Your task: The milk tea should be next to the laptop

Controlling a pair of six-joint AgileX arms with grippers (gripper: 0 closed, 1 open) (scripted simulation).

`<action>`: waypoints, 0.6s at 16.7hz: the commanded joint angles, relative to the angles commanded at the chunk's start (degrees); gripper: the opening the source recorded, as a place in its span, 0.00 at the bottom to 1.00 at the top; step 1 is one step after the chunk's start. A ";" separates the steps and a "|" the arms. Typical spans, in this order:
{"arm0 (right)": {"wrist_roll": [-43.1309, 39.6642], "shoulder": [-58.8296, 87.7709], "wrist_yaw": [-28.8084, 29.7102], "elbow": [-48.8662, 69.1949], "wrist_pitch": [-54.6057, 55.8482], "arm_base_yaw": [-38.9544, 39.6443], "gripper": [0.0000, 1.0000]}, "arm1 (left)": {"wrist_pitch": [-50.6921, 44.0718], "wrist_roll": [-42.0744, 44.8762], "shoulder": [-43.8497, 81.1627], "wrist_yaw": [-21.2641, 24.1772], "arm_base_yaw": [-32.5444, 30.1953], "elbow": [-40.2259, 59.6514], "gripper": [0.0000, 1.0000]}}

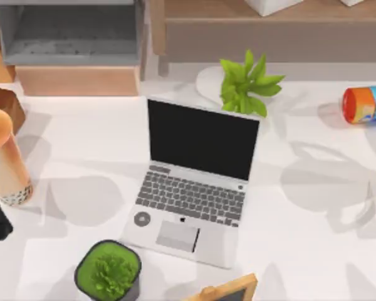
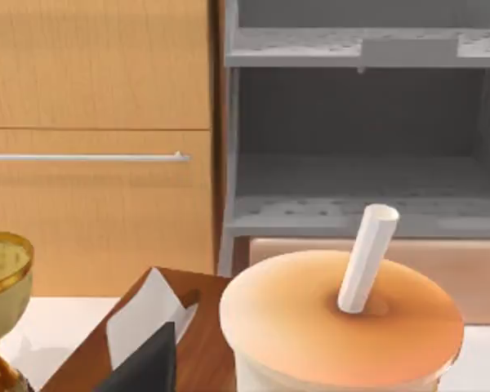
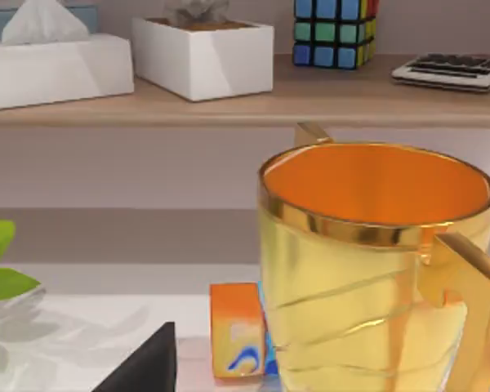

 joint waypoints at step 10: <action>0.00 0.00 0.00 0.00 0.00 0.00 1.00 | 6.20 0.36 19.80 2.01 1.36 1.58 1.00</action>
